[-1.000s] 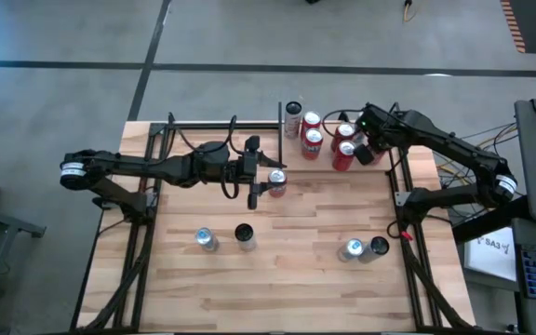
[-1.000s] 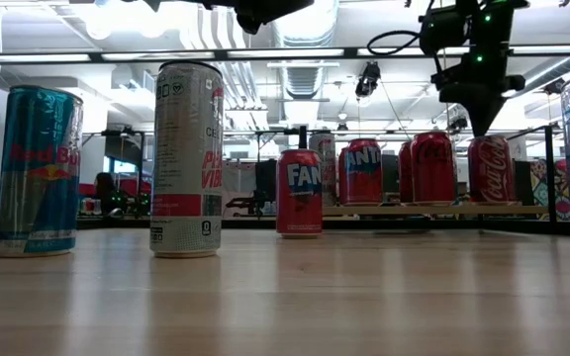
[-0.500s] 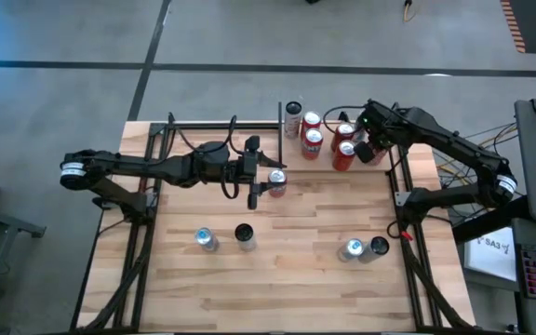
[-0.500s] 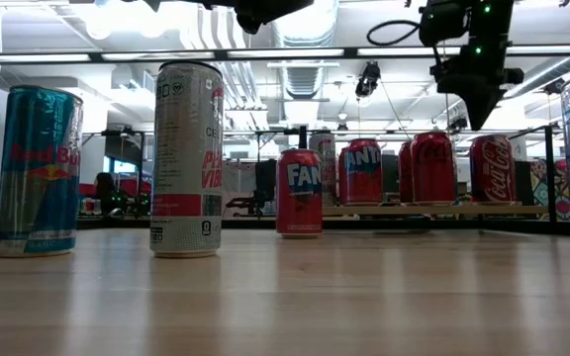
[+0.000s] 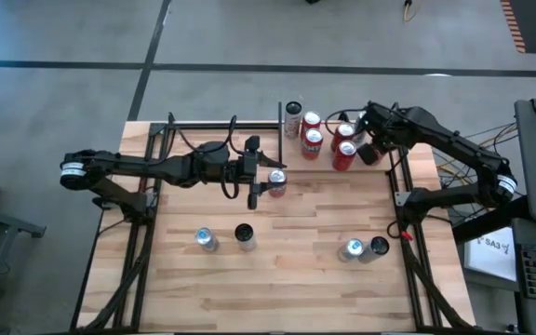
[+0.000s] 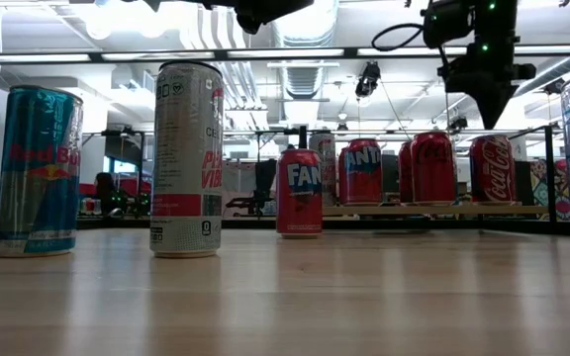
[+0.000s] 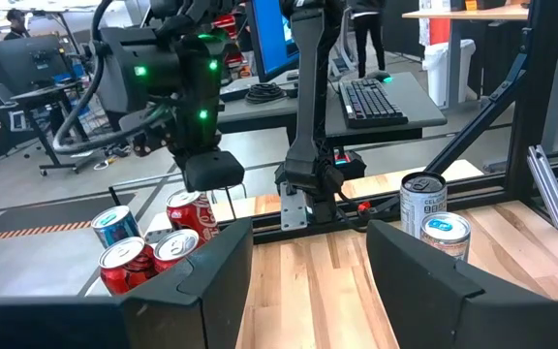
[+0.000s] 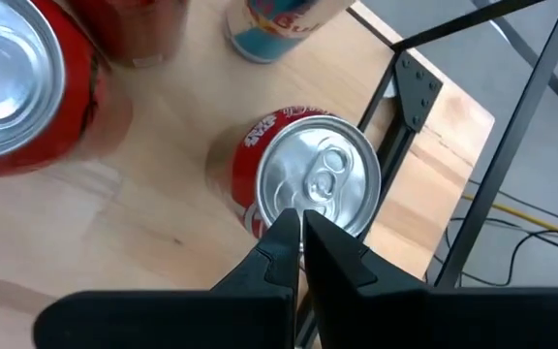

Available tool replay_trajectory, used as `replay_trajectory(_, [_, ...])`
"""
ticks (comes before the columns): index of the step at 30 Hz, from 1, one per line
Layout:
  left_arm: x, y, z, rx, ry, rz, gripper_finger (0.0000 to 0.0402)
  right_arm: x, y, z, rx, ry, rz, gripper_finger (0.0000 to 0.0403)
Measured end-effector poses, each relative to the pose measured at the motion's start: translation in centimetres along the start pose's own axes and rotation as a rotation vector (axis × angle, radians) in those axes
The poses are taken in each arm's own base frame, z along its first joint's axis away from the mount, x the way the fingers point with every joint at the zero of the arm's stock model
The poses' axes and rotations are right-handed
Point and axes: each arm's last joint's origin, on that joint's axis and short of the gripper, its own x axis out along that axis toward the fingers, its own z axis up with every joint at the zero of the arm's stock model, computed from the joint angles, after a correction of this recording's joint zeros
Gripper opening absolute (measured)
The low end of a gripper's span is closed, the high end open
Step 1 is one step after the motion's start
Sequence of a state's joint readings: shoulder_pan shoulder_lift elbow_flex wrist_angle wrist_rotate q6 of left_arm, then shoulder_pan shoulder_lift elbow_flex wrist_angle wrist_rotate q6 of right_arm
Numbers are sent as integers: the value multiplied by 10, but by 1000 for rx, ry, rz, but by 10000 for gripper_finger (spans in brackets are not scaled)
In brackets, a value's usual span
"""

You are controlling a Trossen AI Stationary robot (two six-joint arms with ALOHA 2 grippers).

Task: Place canned beverage on shelf
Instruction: Put the red white soda can on the shelf

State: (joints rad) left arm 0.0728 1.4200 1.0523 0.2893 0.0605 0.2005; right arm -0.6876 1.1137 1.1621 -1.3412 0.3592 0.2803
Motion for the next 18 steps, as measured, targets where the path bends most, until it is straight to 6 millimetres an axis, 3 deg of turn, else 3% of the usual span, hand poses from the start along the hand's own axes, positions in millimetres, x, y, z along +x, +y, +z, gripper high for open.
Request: replay_trajectory(18, [0,0,0,0,2,0,190,9,2,-4,-7,30,-10,9])
